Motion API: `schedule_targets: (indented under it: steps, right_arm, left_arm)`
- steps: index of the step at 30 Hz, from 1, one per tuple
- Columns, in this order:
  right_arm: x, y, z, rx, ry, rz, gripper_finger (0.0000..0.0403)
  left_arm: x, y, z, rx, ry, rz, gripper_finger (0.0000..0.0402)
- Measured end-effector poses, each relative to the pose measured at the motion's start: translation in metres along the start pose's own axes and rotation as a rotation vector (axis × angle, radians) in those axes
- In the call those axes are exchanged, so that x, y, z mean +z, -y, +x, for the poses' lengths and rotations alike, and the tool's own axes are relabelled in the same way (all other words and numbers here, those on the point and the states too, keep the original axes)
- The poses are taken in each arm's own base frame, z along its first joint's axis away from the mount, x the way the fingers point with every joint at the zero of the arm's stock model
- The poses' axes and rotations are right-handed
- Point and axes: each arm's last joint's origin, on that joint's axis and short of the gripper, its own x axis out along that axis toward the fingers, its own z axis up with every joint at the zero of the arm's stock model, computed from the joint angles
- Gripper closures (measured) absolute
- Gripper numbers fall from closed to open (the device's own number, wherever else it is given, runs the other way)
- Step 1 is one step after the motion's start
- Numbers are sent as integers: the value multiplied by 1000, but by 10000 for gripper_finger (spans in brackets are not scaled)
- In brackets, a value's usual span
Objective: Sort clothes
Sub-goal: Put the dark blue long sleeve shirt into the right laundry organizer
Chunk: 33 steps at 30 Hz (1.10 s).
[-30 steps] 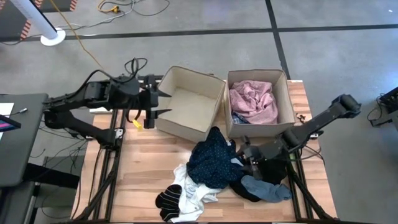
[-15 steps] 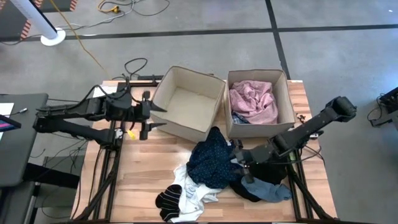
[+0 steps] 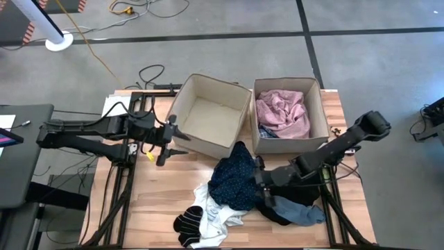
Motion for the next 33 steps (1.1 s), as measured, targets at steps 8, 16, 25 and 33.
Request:
schedule_targets:
  steps: [8,16,25,33]
  right_arm:
    - [2,10,2,-34,1,-7,147]
    - [3,22,4,-71,-11,-12,147]
    - [-6,22,19,-75,-41,-14,139]
    - [-14,22,40,-92,-125,-22,88]
  left_arm:
    - [1,7,0,-141,26,32,178]
    - [1,18,1,-195,15,53,178]
    - [-4,25,20,-236,-54,63,178]
    - [-10,29,41,-261,-110,77,178]
